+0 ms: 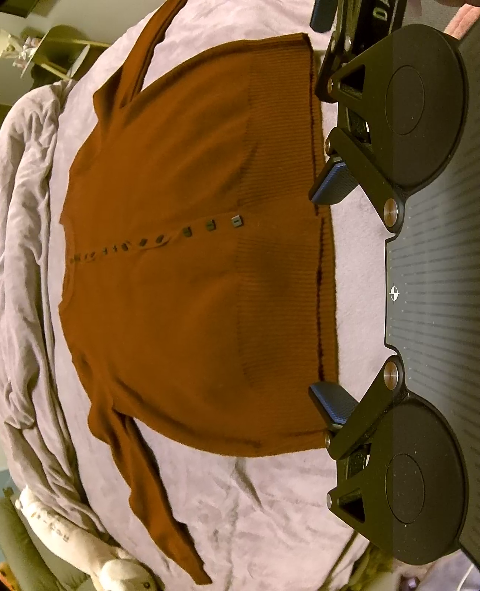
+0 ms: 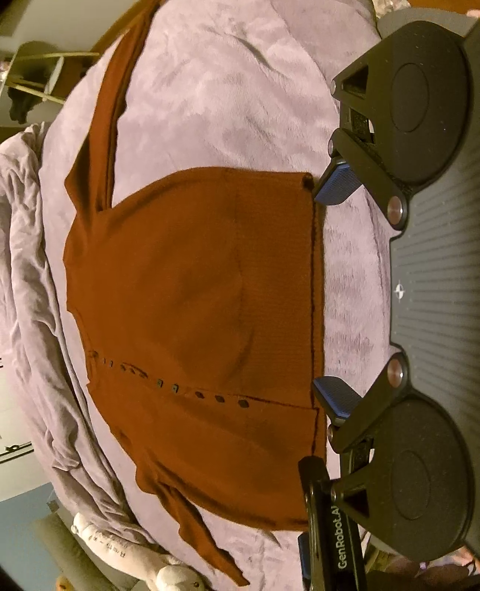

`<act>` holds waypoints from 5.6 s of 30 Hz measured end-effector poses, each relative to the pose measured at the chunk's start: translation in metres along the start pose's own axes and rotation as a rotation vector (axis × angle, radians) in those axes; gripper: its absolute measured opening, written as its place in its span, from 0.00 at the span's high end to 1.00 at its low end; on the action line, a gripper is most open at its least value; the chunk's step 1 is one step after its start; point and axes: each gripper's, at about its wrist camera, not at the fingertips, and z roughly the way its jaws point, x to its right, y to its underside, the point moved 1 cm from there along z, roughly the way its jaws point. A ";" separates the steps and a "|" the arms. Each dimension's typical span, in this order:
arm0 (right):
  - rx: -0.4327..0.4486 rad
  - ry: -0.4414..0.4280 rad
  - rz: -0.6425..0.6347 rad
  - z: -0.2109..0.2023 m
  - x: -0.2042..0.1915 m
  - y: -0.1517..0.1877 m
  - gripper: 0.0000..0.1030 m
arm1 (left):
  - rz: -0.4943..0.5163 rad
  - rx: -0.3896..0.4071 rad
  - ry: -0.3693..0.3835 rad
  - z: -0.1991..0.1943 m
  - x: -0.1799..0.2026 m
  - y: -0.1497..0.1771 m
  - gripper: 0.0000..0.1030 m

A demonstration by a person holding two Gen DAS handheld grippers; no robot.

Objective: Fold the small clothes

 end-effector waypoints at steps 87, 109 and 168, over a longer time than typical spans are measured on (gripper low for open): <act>0.249 -0.328 0.246 0.106 0.131 -0.130 0.43 | -0.341 -0.114 0.663 0.213 0.052 -0.235 0.95; 0.225 -0.360 0.468 0.171 0.126 -0.192 0.45 | -0.300 0.100 0.249 0.211 -0.090 -0.236 0.61; 0.208 0.017 -0.012 0.195 0.033 -0.203 0.75 | -0.461 0.227 0.135 0.156 -0.214 -0.171 0.23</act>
